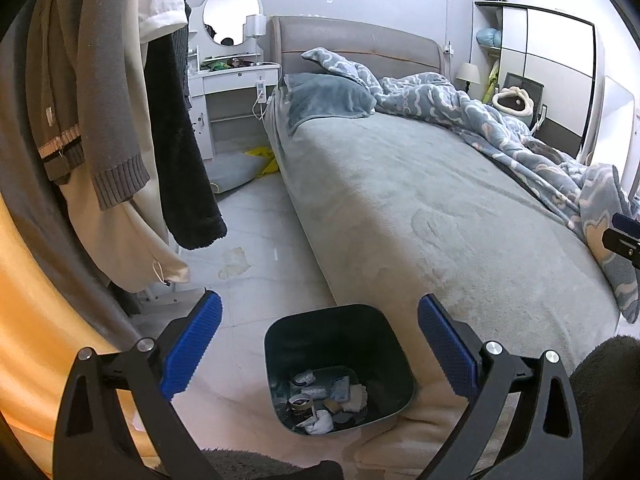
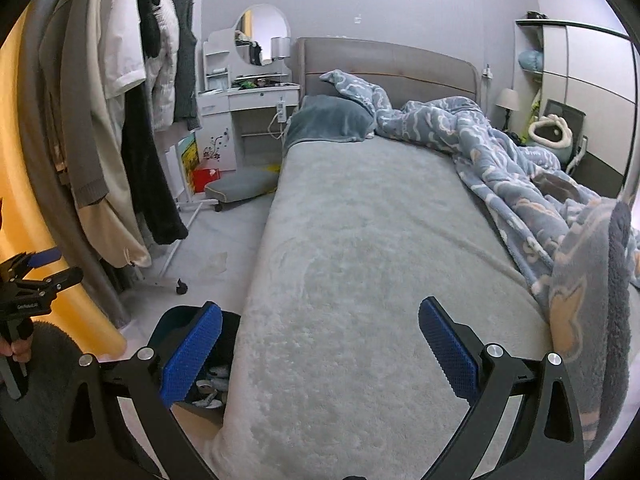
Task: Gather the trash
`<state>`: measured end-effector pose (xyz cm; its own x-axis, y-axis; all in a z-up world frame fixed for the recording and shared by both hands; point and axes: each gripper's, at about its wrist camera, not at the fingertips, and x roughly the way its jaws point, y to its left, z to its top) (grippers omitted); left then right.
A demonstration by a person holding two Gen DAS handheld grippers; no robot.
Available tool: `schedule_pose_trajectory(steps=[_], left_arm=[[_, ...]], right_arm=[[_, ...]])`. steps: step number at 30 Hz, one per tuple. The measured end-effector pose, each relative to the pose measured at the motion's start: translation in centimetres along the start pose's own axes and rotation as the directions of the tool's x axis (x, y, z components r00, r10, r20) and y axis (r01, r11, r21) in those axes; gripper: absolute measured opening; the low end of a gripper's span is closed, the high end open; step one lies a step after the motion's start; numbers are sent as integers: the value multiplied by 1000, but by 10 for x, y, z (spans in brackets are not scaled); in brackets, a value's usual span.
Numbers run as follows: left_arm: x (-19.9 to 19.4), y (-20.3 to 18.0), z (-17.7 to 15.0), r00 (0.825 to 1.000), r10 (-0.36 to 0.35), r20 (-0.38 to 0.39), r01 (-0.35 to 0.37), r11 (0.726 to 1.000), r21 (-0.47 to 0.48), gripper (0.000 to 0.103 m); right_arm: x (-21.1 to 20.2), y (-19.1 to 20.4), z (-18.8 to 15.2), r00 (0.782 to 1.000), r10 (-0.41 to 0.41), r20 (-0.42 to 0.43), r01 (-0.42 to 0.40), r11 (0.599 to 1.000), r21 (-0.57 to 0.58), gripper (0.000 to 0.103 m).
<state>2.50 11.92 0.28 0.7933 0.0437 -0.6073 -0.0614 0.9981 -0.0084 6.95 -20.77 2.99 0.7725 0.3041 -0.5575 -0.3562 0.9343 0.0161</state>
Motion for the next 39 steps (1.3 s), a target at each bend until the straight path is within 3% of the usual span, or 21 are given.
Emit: schedule_pose_trajectory(steps=[8,39], left_arm=[[0,4,-1,1000,12,-2,-12,1000,-20,100],[0,5,-1,1000,14,-1,-14,1000,-18,100]], right_arm=[[-1,2,0,999,34,6,-34,999,-8,100],[-2,5,-1,999,41,-1,-41,999,-1,100]])
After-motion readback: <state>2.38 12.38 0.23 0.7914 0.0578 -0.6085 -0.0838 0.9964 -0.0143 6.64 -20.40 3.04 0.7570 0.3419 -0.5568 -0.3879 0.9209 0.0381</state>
